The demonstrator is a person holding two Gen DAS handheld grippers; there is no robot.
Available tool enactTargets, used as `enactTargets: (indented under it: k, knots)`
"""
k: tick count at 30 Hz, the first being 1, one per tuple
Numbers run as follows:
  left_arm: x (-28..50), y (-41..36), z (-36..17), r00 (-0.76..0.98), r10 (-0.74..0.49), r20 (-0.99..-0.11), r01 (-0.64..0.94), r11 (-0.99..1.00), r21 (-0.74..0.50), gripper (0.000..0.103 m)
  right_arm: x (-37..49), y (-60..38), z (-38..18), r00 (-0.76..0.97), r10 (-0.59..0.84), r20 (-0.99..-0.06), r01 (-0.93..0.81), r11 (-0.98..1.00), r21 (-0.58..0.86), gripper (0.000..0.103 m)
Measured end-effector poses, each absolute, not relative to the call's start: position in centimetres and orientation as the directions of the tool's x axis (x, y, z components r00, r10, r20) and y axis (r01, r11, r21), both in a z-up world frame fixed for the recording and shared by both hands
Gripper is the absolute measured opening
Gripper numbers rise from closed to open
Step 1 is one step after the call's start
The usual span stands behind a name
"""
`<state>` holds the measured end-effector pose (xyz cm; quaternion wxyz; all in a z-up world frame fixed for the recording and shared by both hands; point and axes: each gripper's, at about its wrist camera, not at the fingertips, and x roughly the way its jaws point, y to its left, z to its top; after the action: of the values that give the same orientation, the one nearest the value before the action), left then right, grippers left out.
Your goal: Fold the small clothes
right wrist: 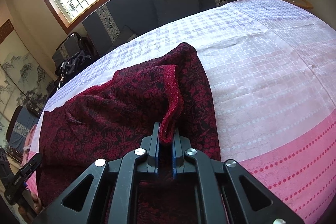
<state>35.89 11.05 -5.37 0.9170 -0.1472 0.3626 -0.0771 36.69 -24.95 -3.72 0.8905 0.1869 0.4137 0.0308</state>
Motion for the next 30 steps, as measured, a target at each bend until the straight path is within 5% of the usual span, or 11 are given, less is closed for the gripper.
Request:
enactTargets:
  k: [13,18,22,30]
  knots:
    - [36.0,9.4,-5.4,0.705,-0.165,-0.69,0.026,0.978,-0.208,0.077,36.7,-24.1,-3.5,0.636,0.17,-0.753,0.103,0.948,0.301,0.006]
    - [33.5,8.2,-4.2,0.735,-0.072,-0.674,0.025,0.997,-0.078,0.077,35.5,-24.5,-2.7,0.594,0.17,-0.786,0.115,0.949,0.292,0.017]
    - [29.9,7.7,-2.5,0.771,-0.045,-0.636,0.059,0.998,0.001,0.077,32.0,-25.6,-0.9,0.634,0.15,-0.759,0.111,0.953,0.281,0.028]
    - [22.3,6.6,0.0,0.816,0.007,-0.578,0.086,0.987,0.133,0.077,19.0,-27.1,0.3,0.661,0.314,-0.681,-0.016,0.914,0.406,0.031]
